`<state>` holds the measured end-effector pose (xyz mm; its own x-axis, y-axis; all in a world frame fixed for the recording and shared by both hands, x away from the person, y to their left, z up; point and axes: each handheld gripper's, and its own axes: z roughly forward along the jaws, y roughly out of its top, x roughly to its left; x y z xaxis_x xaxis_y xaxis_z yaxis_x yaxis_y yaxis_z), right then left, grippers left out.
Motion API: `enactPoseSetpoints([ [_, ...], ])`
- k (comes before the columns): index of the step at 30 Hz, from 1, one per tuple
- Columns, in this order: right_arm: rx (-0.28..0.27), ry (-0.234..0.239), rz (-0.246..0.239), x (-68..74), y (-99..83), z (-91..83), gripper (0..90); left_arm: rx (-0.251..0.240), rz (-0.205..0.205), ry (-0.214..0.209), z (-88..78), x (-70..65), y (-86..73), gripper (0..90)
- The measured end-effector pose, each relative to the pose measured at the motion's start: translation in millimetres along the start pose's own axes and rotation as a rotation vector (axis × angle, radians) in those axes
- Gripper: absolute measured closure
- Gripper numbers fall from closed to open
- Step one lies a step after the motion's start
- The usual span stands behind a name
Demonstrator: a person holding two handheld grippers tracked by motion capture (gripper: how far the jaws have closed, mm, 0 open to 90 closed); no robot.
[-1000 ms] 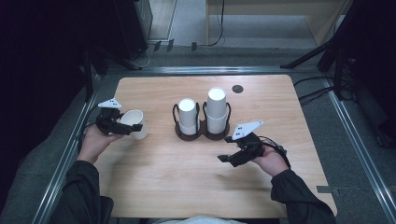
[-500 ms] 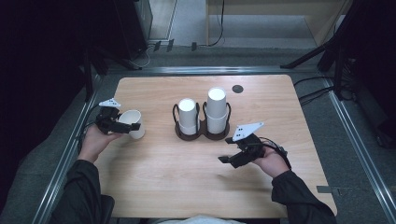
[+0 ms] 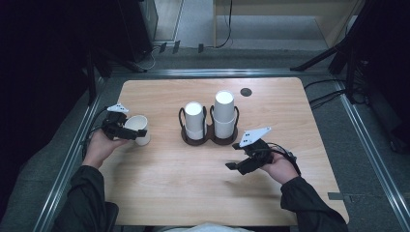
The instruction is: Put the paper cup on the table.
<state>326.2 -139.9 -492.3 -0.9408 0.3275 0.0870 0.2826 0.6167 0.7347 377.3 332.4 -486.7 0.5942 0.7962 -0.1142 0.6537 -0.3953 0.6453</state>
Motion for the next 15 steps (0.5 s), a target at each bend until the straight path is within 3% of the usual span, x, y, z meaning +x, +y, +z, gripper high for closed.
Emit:
enactPoseSetpoints([
  [6, -0.002, 0.000, 0.000, 0.2, 0.2, 0.0, 23.0, 0.007, -0.005, 0.002, -0.1, -0.2, -0.6, 18.1],
  [11, -0.002, 0.000, -0.002, 0.5, 0.4, 0.0, 23.0, 0.025, -0.025, -0.034, 1.7, 0.4, -0.8, 17.7],
  [15, -0.005, 0.000, -0.002, 0.3, 0.4, -0.2, 23.0, 0.027, -0.028, -0.031, 2.7, -1.5, -0.2, 17.1],
])
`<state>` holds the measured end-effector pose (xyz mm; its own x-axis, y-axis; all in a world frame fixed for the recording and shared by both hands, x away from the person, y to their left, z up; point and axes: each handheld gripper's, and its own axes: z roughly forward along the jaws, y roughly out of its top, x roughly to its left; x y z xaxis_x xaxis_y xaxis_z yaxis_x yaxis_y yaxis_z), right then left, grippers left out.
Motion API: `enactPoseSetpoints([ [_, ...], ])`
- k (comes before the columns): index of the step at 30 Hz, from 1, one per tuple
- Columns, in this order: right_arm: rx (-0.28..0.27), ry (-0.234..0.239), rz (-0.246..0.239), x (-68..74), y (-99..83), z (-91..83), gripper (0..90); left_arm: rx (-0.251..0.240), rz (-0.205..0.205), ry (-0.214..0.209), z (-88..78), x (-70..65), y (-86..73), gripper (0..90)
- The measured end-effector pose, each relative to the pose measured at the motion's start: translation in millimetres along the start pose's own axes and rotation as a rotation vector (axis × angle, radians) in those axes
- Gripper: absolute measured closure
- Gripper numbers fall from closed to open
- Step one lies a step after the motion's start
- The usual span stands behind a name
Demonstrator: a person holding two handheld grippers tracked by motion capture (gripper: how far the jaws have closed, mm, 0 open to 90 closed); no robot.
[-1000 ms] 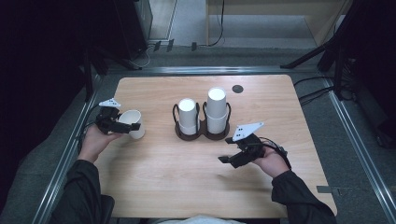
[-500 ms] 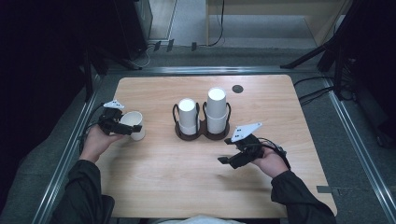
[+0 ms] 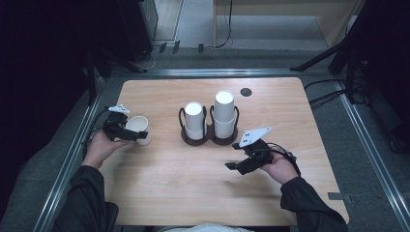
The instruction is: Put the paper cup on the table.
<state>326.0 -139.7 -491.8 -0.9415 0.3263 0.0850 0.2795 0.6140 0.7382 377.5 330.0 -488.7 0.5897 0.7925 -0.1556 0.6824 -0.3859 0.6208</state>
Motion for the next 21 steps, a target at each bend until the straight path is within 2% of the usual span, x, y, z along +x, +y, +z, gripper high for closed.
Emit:
enactPoseSetpoints([
  [3, 0.003, 0.001, 0.002, -0.1, -0.3, -0.1, 23.0, -0.004, -0.001, -0.008, -0.8, -0.1, 0.0, 15.7],
  [6, 0.007, 0.000, -0.003, -0.1, -0.5, 0.1, 23.0, -0.003, 0.000, -0.035, -1.6, -1.0, -0.1, 14.7],
  [13, 0.008, 0.003, -0.002, 0.4, -0.1, 0.0, 23.0, -0.002, 0.013, -0.036, -2.3, -4.5, 1.9, 10.5],
  [16, 0.009, 0.000, -0.001, 0.5, -0.1, -0.5, 23.0, -0.018, -0.011, -0.060, -5.2, -2.5, 1.0, 9.7],
  [21, 0.004, 0.007, 0.000, -0.3, 0.6, -0.9, 23.0, -0.041, -0.038, -0.070, -12.6, 1.2, 0.7, 9.7],
])
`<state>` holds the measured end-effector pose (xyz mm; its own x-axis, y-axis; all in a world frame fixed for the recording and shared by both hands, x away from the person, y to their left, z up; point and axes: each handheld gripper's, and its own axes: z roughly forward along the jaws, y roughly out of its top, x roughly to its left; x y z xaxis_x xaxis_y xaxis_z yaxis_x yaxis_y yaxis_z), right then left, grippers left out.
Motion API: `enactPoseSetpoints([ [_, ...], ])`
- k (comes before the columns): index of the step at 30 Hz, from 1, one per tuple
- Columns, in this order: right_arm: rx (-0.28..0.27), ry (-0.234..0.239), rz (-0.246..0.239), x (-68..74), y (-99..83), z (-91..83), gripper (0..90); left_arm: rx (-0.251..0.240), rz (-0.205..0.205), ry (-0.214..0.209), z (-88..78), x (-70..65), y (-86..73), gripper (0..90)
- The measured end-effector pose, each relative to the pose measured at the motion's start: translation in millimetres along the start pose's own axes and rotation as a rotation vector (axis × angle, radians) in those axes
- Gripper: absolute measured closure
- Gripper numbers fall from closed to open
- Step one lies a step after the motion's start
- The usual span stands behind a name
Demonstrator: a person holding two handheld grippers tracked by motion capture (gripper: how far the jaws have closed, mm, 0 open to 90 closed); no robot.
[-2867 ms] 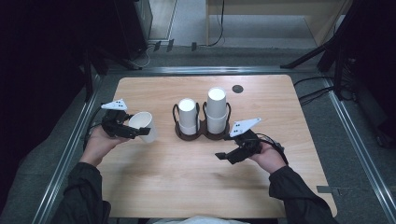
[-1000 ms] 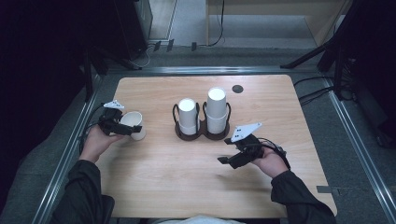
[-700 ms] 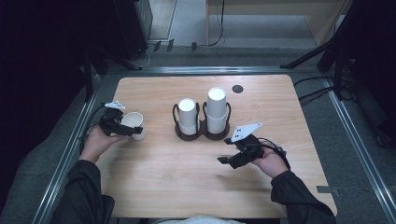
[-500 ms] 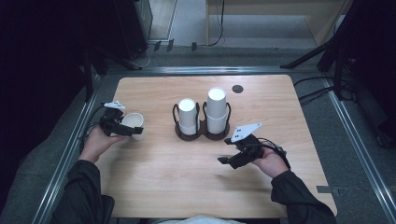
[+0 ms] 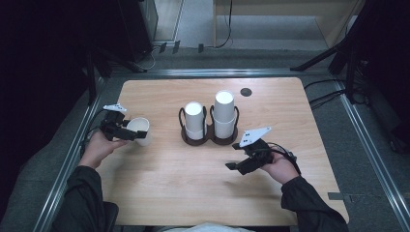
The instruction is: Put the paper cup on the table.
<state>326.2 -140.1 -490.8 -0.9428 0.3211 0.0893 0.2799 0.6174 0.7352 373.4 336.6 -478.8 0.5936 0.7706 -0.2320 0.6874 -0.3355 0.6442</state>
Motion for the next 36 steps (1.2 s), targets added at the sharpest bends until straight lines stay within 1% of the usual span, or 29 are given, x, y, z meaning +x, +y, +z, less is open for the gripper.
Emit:
enactPoseSetpoints([
  [2, 0.004, 0.000, 0.003, -0.3, 0.1, 0.2, 23.0, -0.007, -0.003, -0.004, -2.8, 0.4, 0.6, 9.7],
  [5, 0.010, 0.001, 0.002, 0.1, 0.0, 0.4, 23.0, -0.004, -0.014, -0.034, -6.5, 1.5, 1.6, 9.7],
  [8, 0.005, 0.002, 0.002, -0.2, 0.3, 0.2, 23.0, -0.008, -0.027, -0.046, -9.5, 2.5, 2.2, 9.7],
  [14, 0.010, 0.007, 0.000, 1.3, 0.3, 0.5, 23.0, -0.026, -0.018, -0.036, -16.9, -0.3, 6.1, 9.7],
  [16, 0.012, 0.006, -0.003, 1.6, 0.0, 0.8, 23.0, -0.037, -0.015, -0.021, -18.9, -1.0, 7.3, 9.7],
  [17, 0.014, 0.006, -0.005, 1.6, -0.2, 0.8, 23.0, -0.039, -0.018, -0.025, -19.8, -0.5, 8.0, 9.9],
  [19, 0.014, 0.006, -0.004, 1.3, -0.4, 0.8, 23.0, -0.043, -0.022, -0.017, -22.0, -0.5, 9.2, 10.8],
  [21, 0.013, 0.004, -0.002, 1.0, -0.3, 0.9, 23.0, -0.050, -0.028, -0.028, -24.4, -0.8, 10.4, 11.5],
  [27, 0.016, 0.006, -0.006, 1.6, -0.1, 1.6, 23.0, -0.055, -0.020, -0.033, -29.4, -5.7, 13.6, 11.8],
  [30, 0.014, 0.007, -0.008, 1.6, 1.5, 1.3, 23.0, -0.055, -0.013, -0.037, -30.8, -10.0, 14.2, 11.8],
  [32, -0.001, 0.013, 0.000, 0.7, 3.1, 1.1, 23.0, -0.055, -0.006, -0.034, -32.0, -13.4, 14.6, 11.8],
  [35, -0.002, 0.015, 0.000, -0.1, 4.3, 1.1, 23.0, -0.054, 0.001, -0.023, -33.0, -18.4, 16.1, 12.4],
  [36, 0.000, 0.018, 0.001, -0.2, 4.5, 1.3, 23.0, -0.053, 0.001, -0.032, -33.1, -19.5, 16.8, 12.5],
])
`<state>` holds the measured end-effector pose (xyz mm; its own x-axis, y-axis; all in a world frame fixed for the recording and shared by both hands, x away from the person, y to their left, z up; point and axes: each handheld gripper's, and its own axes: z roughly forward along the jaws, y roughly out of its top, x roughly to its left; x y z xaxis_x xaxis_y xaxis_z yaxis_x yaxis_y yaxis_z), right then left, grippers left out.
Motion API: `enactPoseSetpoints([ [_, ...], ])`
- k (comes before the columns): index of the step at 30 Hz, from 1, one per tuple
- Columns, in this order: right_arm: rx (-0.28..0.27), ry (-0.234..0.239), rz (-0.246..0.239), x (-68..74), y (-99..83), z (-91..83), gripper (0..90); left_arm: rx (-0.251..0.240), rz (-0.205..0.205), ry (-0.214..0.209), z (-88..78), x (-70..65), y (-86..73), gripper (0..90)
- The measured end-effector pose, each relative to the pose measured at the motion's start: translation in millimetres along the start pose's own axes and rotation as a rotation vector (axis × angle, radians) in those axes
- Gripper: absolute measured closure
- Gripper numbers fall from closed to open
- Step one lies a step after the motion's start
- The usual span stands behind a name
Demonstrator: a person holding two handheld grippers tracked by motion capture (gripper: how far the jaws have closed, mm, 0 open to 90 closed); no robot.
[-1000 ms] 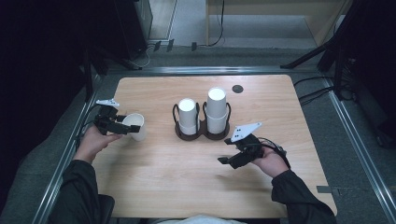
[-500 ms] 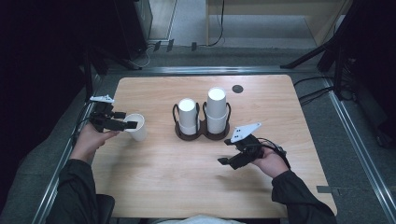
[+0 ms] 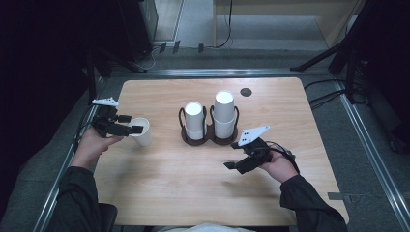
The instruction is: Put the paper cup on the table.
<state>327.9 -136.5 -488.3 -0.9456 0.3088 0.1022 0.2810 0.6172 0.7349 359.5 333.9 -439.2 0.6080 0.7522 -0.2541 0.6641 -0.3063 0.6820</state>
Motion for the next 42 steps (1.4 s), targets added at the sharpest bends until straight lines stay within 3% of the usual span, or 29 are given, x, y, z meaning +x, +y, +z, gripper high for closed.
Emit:
enactPoseSetpoints([
  [9, 0.002, 0.008, -0.008, -1.9, 2.9, 2.1, 23.0, 0.010, 0.023, -0.026, 4.9, -18.9, 4.2, 12.8],
  [13, -0.004, 0.007, -0.013, -2.4, 4.2, 1.9, 23.0, 0.013, 0.005, -0.044, 7.4, -25.0, 4.6, 13.4],
  [26, -0.005, 0.007, -0.006, -2.8, 4.3, 0.9, 23.0, 0.018, 0.057, -0.046, 16.0, -51.3, 7.8, 13.4],
  [36, -0.011, -0.006, -0.007, -4.3, 3.7, 0.2, 23.0, 0.005, 0.074, -0.107, 26.0, -69.8, 7.9, 13.8],
  [42, -0.010, -0.004, -0.007, -4.1, 3.6, 0.3, 23.0, 0.016, 0.114, -0.122, 31.9, -86.9, 9.6, 13.8],
])
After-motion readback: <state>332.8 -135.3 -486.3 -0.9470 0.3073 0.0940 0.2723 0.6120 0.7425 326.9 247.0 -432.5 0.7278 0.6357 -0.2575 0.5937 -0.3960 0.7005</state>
